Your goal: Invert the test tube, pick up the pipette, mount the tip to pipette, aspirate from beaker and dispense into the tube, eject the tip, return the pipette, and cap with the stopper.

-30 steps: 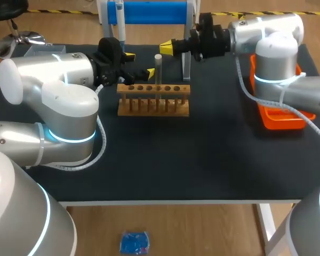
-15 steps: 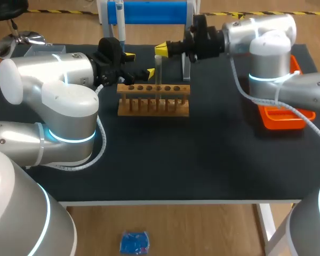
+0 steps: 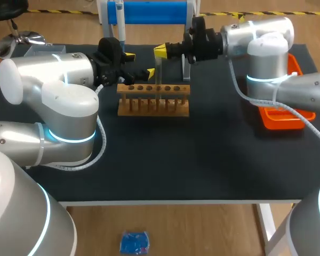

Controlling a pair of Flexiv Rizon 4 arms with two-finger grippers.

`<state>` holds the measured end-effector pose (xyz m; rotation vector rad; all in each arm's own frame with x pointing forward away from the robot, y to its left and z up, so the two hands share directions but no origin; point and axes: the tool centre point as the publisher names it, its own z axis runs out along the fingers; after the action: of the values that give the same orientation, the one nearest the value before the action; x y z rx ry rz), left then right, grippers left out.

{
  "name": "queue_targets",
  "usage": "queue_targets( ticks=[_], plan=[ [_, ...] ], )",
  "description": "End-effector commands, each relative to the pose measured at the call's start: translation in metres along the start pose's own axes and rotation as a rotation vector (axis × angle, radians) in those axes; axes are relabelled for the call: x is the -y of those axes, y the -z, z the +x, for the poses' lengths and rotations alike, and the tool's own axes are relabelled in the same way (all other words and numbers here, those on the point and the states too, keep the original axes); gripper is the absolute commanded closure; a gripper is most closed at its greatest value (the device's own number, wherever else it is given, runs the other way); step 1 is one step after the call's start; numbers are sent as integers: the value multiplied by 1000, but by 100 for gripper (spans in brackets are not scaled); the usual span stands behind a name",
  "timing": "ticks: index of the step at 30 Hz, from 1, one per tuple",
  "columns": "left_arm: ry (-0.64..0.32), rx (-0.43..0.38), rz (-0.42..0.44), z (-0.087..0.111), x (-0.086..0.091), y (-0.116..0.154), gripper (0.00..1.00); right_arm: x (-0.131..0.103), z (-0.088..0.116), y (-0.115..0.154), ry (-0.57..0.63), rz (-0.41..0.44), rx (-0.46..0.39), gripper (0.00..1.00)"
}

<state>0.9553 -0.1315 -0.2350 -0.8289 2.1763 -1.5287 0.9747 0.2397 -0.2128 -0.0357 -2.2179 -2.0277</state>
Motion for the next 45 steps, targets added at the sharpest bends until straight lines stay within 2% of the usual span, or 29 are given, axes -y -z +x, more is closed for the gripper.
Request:
queue_targets(
  ticks=[1,28,32,37,38,39,40,45],
  plan=[
    [1,0,5,0,-1,-2,0,3,-4,-2,1,-3,-4,100],
    [1,0,5,0,-1,-2,0,22,-8,-2,-39,-33,-5,100],
    [1,0,5,0,-1,-2,0,21,-7,-2,-38,-36,-4,100],
    [1,0,5,0,-1,-2,0,9,-5,2,-21,-51,-3,100],
    [1,0,5,0,-1,-2,0,6,-4,3,-13,-51,-2,85],
    [1,0,5,0,-1,-2,0,3,-3,4,-10,-50,-2,53],
    [1,0,5,0,-1,-2,0,0,-2,5,-3,-51,-3,0],
    [1,0,5,0,-1,-2,0,-15,3,12,38,-49,-1,0]
  ],
)
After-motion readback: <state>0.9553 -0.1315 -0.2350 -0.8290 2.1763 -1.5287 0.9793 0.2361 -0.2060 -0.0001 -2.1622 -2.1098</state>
